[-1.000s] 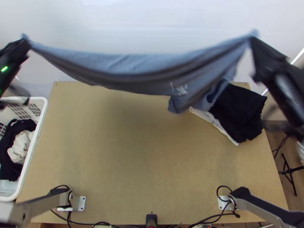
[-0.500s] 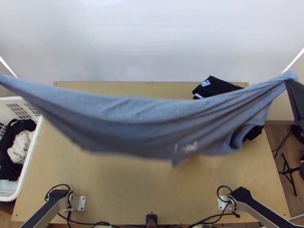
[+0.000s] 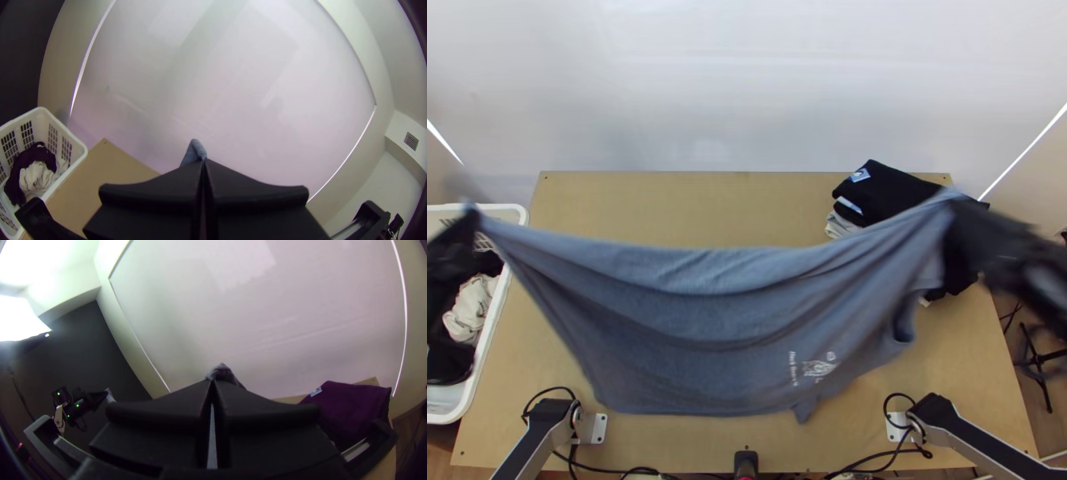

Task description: Fold the t-shirt

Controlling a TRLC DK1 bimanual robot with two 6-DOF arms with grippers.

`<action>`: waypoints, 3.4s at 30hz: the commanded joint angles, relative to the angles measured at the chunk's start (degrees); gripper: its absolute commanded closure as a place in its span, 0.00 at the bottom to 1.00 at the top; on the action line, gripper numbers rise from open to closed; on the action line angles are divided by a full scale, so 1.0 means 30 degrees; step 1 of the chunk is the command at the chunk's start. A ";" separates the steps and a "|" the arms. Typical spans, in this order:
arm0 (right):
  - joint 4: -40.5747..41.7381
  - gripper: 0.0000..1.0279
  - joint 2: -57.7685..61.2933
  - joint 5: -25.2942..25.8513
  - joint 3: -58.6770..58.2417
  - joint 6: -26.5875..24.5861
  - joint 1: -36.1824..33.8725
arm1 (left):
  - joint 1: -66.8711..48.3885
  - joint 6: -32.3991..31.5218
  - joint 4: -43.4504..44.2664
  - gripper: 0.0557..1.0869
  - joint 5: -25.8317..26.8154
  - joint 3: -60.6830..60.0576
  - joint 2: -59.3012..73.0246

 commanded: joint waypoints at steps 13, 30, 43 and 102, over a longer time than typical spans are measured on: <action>1.1384 0.97 0.6256 -0.1762 -1.0974 -0.0475 0.1035 | 0.0495 0.2311 1.2749 0.97 -0.0015 -1.2460 0.5984; 1.3728 0.97 1.3668 0.0230 -0.8074 -0.0358 -0.3594 | 0.3190 0.4069 1.7788 0.97 -0.0015 -0.6893 1.8259; 1.3933 0.97 1.8384 0.2076 -0.4148 -0.0240 -0.5849 | 0.3132 0.5035 1.7935 0.97 -0.0191 -0.4139 2.2361; -0.1067 0.33 0.3736 0.2896 -1.9236 0.7670 0.1152 | 0.3571 0.4039 0.7534 0.04 -0.0836 -0.4139 1.3074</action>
